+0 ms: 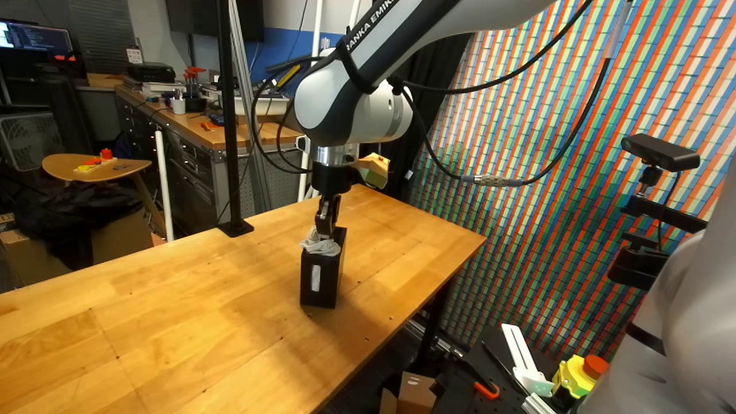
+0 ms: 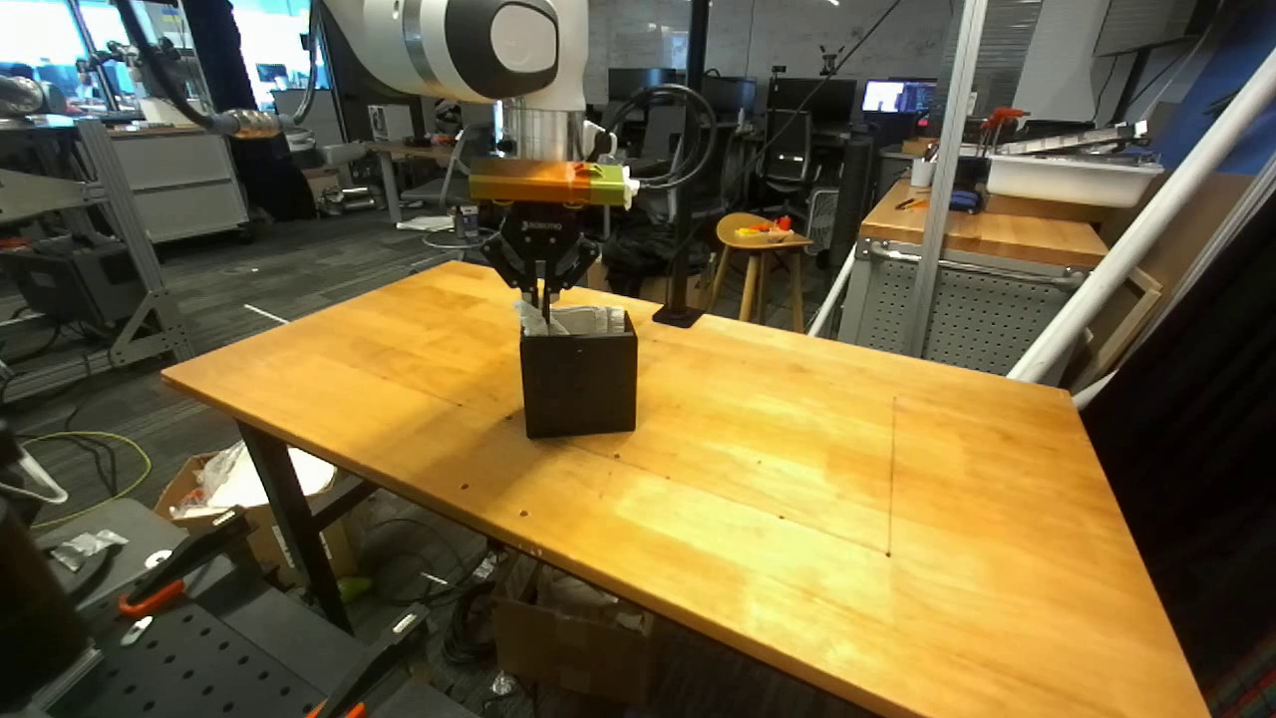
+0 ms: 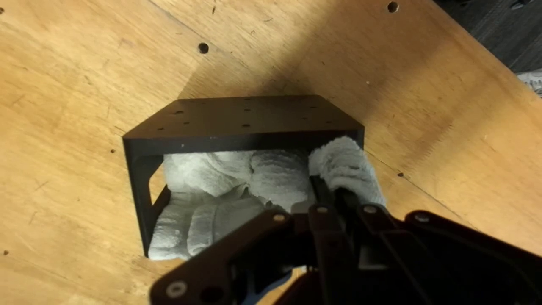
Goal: Put the towel in the box
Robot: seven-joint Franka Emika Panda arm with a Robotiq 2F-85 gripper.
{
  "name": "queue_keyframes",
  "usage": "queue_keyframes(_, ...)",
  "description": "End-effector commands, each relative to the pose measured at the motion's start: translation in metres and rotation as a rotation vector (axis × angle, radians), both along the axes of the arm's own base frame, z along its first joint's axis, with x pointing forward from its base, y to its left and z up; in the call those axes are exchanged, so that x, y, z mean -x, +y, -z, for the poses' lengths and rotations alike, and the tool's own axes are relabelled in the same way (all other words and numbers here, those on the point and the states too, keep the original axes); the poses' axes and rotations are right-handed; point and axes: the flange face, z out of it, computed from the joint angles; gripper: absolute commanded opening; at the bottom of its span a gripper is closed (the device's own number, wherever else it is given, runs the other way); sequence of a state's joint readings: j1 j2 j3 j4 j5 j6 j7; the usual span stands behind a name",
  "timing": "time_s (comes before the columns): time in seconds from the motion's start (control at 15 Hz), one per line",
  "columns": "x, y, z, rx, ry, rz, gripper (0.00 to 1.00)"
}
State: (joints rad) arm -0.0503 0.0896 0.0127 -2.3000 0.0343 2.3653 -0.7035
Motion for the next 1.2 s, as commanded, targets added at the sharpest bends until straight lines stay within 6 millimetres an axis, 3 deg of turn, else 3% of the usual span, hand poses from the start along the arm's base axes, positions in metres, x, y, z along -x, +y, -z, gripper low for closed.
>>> queue_keyframes(0.0, -0.009, -0.002, -0.002, -0.018, -0.028, -0.005, 0.03)
queue_keyframes(0.53, -0.026, -0.007, 0.009, -0.012, -0.030, -0.035, 0.03)
queue_keyframes(1.13, -0.049, -0.024, 0.039, -0.026, 0.022, -0.071, 0.03)
